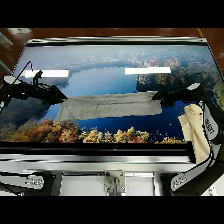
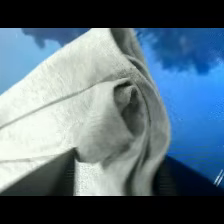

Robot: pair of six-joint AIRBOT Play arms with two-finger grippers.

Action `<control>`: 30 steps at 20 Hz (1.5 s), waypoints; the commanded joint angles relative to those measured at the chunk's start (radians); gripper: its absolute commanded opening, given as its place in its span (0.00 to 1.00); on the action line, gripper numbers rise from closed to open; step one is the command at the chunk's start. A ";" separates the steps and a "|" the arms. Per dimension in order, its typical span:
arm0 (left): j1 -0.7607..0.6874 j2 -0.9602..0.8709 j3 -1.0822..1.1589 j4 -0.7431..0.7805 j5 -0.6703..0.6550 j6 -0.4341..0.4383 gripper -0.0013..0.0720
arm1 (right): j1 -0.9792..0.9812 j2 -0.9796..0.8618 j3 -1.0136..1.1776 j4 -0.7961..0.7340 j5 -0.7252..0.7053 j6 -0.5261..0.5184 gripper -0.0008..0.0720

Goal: Fold the shirts.

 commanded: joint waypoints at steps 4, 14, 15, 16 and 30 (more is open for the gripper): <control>-0.069 0.025 0.001 -0.171 0.016 0.096 0.33 | 0.007 0.053 0.000 0.068 0.006 -0.106 0.10; -0.547 -0.060 -0.002 -0.240 0.461 0.109 0.07 | 0.000 0.587 0.000 0.066 0.247 -0.028 0.10; -0.604 -0.082 -0.002 -0.295 0.509 0.110 0.07 | 0.000 0.642 0.000 0.063 0.274 0.000 0.10; -0.653 -0.104 -0.001 -0.355 0.554 0.110 0.07 | 0.000 0.689 0.000 0.058 0.300 0.029 0.10; -0.688 -0.197 0.000 -0.923 0.518 0.495 0.07 | 0.022 0.876 -0.002 -0.012 0.335 0.195 0.10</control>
